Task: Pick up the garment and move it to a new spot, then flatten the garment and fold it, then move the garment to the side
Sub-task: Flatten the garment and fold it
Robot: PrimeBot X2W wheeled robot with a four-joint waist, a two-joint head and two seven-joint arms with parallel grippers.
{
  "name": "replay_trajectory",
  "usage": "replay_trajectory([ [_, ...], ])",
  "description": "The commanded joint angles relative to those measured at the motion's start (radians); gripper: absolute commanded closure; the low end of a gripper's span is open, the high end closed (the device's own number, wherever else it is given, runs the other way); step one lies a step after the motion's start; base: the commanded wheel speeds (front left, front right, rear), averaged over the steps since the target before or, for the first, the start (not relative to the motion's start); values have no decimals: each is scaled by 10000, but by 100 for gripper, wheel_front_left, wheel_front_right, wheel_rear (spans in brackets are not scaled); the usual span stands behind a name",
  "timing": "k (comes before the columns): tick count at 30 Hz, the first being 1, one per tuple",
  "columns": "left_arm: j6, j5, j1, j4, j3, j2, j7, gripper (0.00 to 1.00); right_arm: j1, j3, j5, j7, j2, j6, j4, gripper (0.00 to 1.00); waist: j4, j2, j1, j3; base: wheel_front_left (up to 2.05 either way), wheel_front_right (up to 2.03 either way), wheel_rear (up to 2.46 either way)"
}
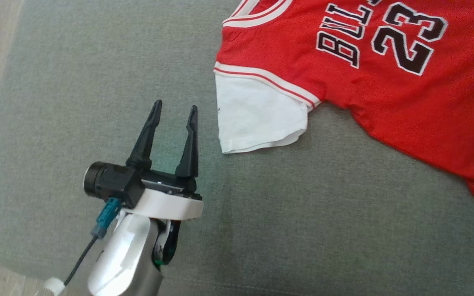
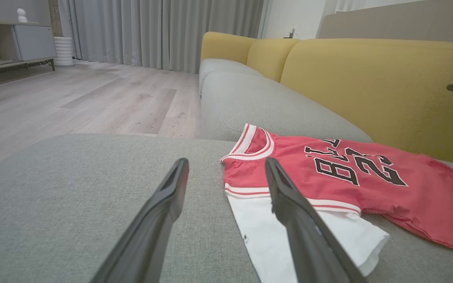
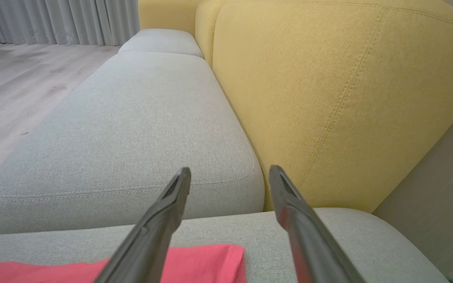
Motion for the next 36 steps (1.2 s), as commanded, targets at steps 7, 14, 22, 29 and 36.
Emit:
replay_trajectory([
  [7,-49,205,-296,-325,648,19,-47,0,-256,236,124,-745,398,65,315,0,-588,0,-1,-372,0,0,0],
  [14,-68,308,-83,-247,931,16,-47,0,287,802,954,-2047,1307,65,601,0,-1168,0,-1,-1100,0,0,0],
  [22,-67,347,338,-176,1139,14,-47,0,2438,2453,2781,-2463,2614,65,-1180,0,-1637,0,-1,-1865,0,0,0],
  [29,-120,408,776,-11,1253,25,-47,0,6918,4408,5896,-2469,2830,65,-4883,0,-1997,0,-1,-2206,0,0,0],
  [36,-176,443,916,245,1454,71,-47,0,9396,5441,6991,-2470,2833,65,-6432,0,-2267,0,-1,-2130,0,0,0],
])
